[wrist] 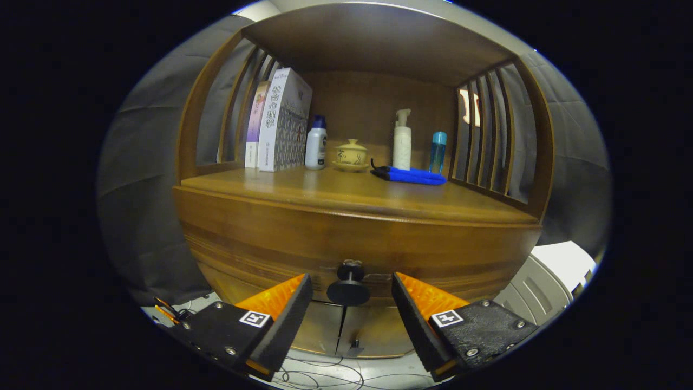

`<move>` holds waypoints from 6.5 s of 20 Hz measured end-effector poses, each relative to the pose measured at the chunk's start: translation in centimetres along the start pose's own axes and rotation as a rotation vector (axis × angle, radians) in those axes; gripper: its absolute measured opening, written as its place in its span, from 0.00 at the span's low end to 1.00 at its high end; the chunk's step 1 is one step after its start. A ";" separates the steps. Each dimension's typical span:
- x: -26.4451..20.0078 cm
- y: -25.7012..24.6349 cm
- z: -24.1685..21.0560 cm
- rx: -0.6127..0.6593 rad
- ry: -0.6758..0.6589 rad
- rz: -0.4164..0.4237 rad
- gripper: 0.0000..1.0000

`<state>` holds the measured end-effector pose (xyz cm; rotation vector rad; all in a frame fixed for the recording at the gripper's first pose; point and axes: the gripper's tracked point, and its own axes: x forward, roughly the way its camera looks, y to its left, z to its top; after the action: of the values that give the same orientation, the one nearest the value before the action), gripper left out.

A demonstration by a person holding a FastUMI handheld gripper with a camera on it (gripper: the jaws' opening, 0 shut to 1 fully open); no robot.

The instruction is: Pull open the drawer, take out the items inside it, and place them on the countertop above the cabinet.

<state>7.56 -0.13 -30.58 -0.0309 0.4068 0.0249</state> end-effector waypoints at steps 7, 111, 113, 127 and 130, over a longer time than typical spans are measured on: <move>1.8 0.1 -0.1 0.047 -0.015 0.028 0.64; -2.6 1.3 -0.1 0.076 0.449 -0.059 0.13; -3.7 1.5 0.7 0.053 0.408 -0.042 0.13; -9.6 2.4 7.7 0.015 0.171 -0.022 0.13; -9.5 1.6 11.0 0.029 0.103 -0.040 0.15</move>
<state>3.10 1.71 -16.76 -0.0118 0.5090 -0.0224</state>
